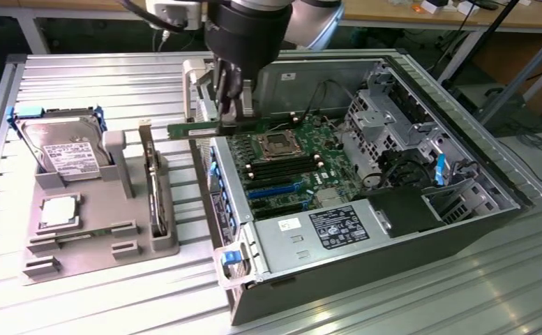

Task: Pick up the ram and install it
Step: 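Pick up the ram and move it above insertion slot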

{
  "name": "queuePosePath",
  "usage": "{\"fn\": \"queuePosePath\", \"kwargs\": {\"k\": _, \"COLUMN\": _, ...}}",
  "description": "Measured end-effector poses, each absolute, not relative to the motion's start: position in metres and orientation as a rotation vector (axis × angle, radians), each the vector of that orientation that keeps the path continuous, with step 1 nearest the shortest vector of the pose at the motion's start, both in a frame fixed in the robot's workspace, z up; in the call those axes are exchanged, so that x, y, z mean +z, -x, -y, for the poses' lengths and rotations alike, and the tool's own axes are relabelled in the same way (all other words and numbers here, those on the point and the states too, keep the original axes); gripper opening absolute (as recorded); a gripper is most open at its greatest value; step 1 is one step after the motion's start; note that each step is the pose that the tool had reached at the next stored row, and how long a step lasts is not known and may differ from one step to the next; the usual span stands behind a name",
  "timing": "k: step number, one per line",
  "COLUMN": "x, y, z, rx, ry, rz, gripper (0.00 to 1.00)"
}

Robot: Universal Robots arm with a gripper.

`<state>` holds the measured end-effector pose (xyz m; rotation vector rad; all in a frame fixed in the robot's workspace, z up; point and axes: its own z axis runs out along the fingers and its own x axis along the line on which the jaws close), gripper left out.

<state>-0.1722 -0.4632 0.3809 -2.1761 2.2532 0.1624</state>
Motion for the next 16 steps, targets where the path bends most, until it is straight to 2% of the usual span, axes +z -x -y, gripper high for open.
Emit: {"fn": "queuePosePath", "kwargs": {"k": 16, "x": 0.381, "y": 0.056, "z": 0.427, "rx": 0.163, "ry": 2.176, "rz": -2.253, "gripper": 0.14}}
